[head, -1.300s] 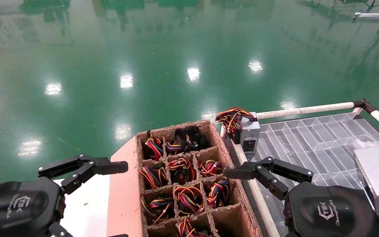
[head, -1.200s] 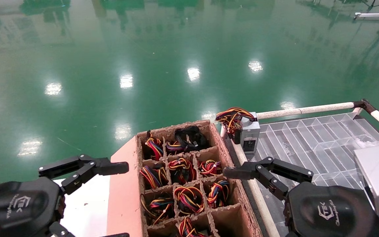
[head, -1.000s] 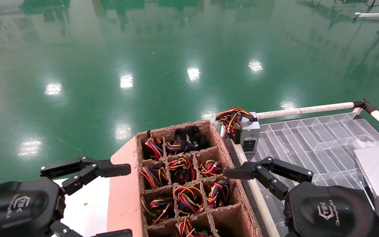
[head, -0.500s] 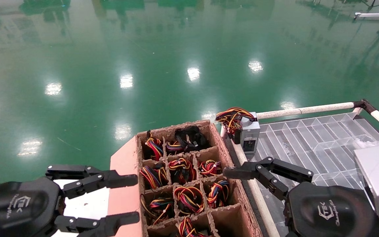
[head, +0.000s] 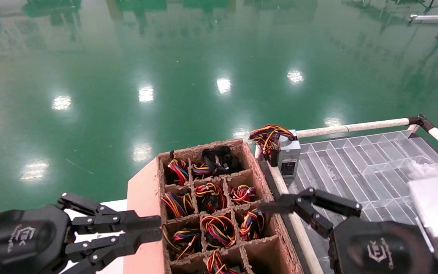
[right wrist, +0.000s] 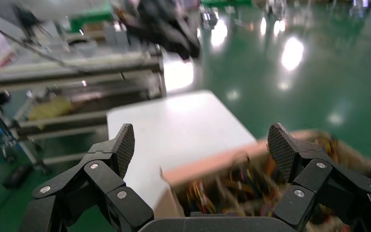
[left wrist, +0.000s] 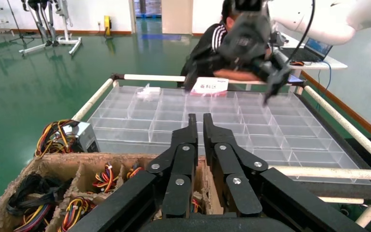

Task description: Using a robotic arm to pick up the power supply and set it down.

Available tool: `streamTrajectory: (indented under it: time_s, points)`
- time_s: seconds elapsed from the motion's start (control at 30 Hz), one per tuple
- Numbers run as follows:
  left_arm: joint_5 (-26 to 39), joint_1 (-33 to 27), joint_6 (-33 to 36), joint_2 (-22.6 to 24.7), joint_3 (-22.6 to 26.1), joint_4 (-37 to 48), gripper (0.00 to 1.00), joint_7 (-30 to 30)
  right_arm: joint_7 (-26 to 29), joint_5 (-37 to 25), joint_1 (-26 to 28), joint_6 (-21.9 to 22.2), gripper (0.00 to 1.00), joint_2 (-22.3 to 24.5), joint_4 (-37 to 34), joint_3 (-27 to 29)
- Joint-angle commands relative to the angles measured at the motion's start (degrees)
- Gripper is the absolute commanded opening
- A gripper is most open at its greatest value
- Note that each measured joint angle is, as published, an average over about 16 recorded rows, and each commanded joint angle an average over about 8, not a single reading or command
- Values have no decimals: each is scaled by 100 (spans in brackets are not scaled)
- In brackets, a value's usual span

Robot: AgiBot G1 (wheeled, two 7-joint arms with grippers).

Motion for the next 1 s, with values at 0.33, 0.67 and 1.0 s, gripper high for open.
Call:
streamTrajectory:
  time_s: [0.33,0.67,1.0]
  points:
    - [0,0,0,0,0,0,0,0,-150,-1722,691,372,100,-246,45,-562]
    - [0,0,0,0,1,0,1,0,-348,-3656,1978,152,81,-1067,-152,-1428]
    - [0,0,0,0,1,0,39,0,-920,-4630,2620,179,0,-1874,-672,-1933]
